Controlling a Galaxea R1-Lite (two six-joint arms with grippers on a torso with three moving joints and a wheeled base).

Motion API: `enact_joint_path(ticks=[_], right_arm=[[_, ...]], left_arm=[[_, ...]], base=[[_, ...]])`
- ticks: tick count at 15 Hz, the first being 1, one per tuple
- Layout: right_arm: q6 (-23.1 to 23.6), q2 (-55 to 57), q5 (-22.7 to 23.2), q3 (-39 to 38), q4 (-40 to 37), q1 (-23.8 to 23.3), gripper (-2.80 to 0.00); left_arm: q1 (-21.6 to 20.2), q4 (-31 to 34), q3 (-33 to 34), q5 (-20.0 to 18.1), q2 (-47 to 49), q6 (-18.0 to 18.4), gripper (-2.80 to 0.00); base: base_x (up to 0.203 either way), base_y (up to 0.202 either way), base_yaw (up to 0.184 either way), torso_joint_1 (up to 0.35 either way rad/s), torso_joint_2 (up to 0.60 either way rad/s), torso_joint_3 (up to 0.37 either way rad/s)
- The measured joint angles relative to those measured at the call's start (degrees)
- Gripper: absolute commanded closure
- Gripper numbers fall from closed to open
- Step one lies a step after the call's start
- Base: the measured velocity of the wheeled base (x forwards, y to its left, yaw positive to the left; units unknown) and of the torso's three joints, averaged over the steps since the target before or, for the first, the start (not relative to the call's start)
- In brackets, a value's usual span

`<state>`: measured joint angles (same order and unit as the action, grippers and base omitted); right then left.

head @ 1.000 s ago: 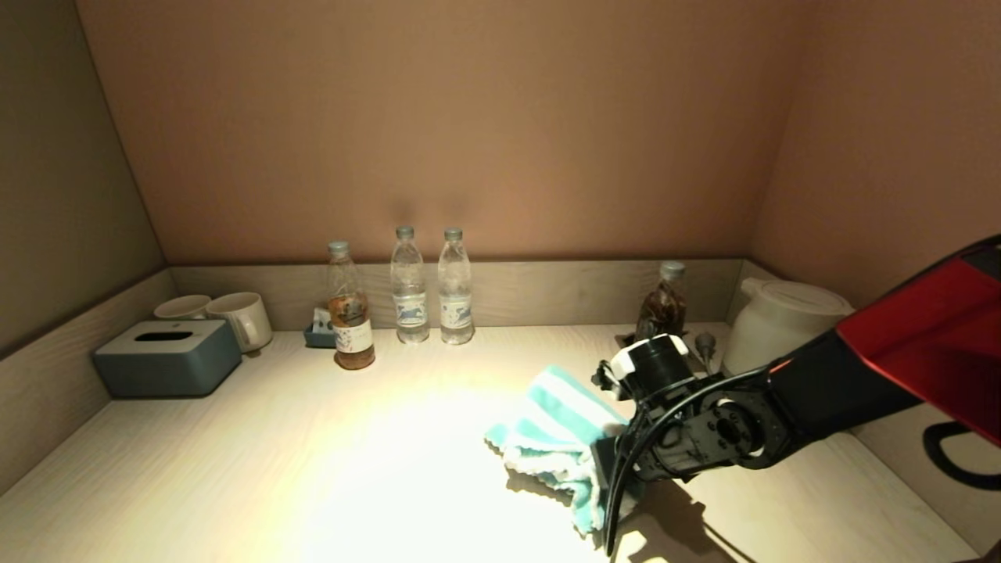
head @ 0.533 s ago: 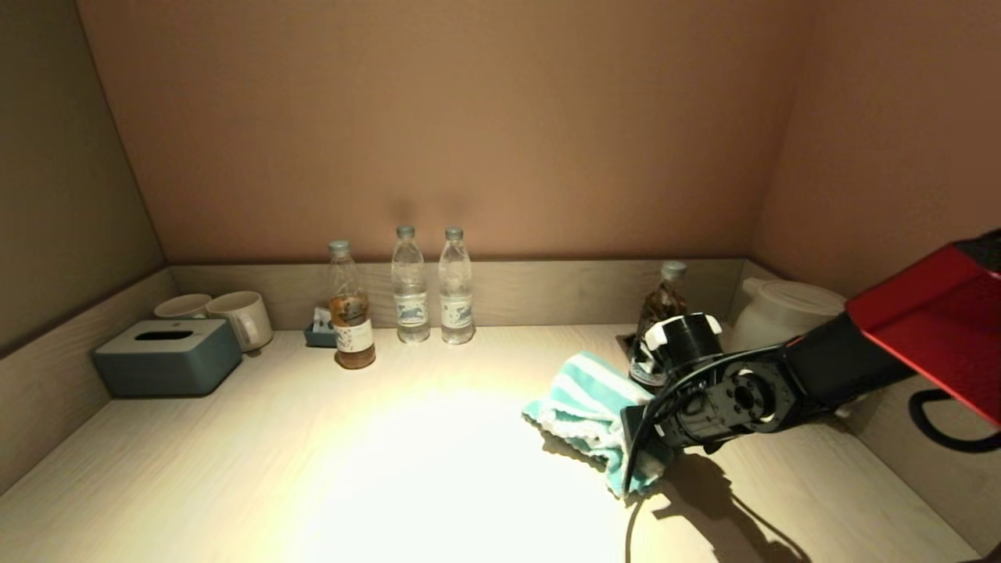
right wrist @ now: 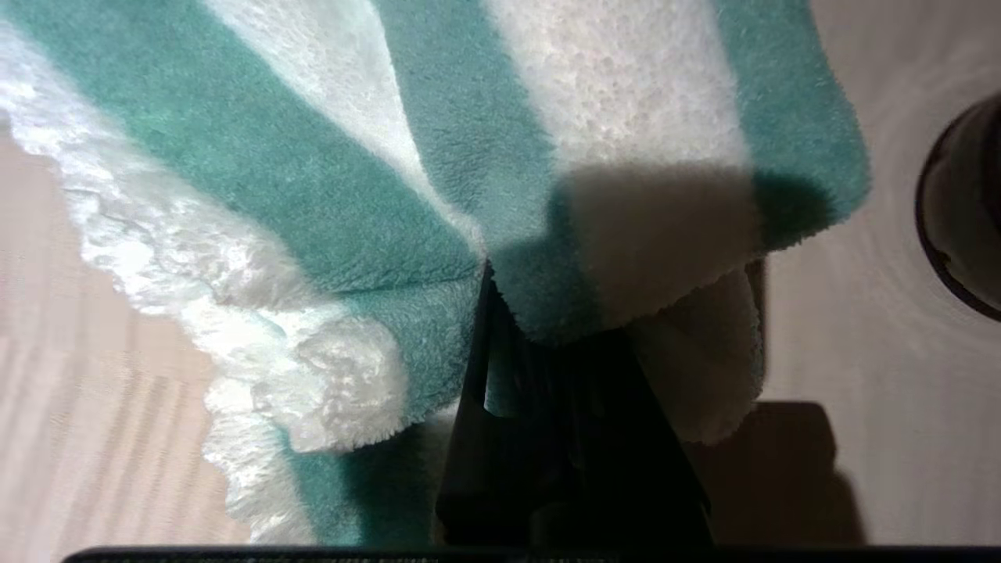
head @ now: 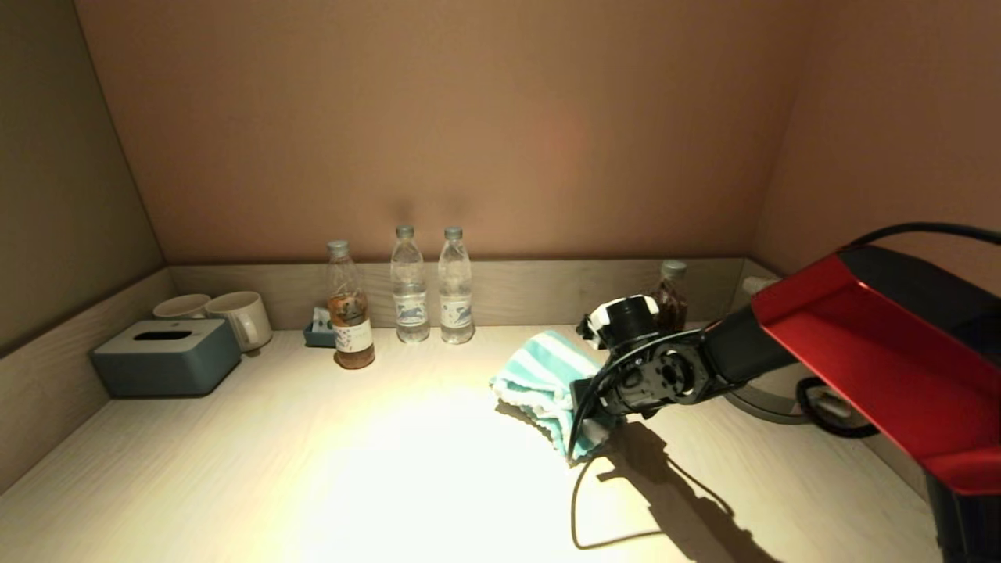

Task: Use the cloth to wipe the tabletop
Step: Sweep the stains on the table

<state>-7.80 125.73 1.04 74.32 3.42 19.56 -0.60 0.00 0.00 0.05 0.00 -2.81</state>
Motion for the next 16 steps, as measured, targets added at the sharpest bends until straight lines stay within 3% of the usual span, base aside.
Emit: enact_joint_path(ticks=[4,9,13,16], right_arm=[[-0.2,3.2,-0.2,4.9,-1.6,8.4,0.0],[-0.4,1.6,-1.4,4.2,-2.8,19.5,0.0],[-0.6,-3.8,-2.7,-4.8,-2.3,20.7,0.0],[-0.4,-9.3,-2.7,-14.8,-0.7,16.6,0.0]], left_arm=[[0.0,0.0,0.0,0.0,0.0,0.0,0.0],[0.0,0.0,0.0,0.0,0.0,0.0,0.0],[0.0,0.0,0.0,0.0,0.0,0.0,0.0],[0.0,0.0,0.0,0.0,0.0,0.0,0.0]], base=[[0.0,0.0,0.0,0.0,0.0,0.0],[0.0,0.0,0.0,0.0,0.0,0.0],[0.0,0.0,0.0,0.0,0.0,0.0],[0.0,0.0,0.0,0.0,0.0,0.0]])
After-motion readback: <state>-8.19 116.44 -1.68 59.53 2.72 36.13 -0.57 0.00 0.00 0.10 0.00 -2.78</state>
